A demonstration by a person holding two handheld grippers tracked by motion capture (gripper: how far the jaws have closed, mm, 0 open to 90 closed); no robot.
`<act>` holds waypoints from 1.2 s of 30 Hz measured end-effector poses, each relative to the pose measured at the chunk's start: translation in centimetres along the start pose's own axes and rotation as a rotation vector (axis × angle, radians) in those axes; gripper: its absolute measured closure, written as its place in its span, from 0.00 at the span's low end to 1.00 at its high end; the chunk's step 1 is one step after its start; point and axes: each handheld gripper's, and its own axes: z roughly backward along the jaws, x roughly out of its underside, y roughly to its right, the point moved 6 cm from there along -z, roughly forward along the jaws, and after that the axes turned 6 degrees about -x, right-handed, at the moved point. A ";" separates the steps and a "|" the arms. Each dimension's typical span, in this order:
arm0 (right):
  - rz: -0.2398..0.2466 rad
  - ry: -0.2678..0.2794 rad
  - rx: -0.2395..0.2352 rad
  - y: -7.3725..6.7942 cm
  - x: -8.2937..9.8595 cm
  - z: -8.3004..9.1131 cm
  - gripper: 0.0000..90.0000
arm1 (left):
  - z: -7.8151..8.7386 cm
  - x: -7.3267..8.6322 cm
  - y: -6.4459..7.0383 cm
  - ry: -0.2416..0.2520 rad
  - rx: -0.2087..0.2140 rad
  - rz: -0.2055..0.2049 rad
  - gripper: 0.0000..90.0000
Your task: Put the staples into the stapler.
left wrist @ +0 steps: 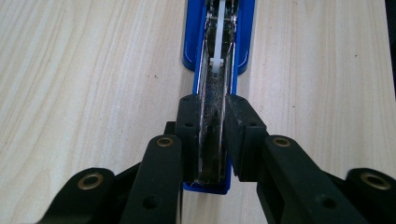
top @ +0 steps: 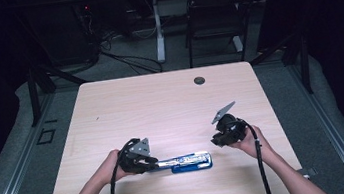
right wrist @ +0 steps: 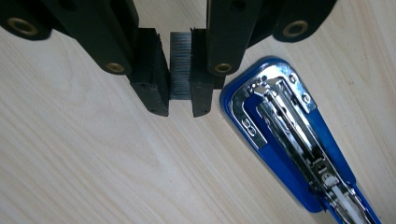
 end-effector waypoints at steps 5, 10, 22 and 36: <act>0.014 0.007 -0.009 -0.2 -0.9 -0.4 0.87 | 0.0 0.0 0.0 0.004 -0.004 0.001 0.84; 0.031 0.014 -0.036 -0.5 -2.0 -0.8 0.87 | 0.0 0.0 0.0 0.002 -0.003 0.001 0.85; 0.078 0.050 -0.083 -1.7 -3.6 -1.4 0.87 | -0.1 -0.1 0.0 0.007 0.006 -0.005 0.84; 0.148 0.064 -0.155 -4.0 -4.3 -1.3 0.87 | -0.1 -0.2 -0.1 -0.001 0.005 -0.006 0.84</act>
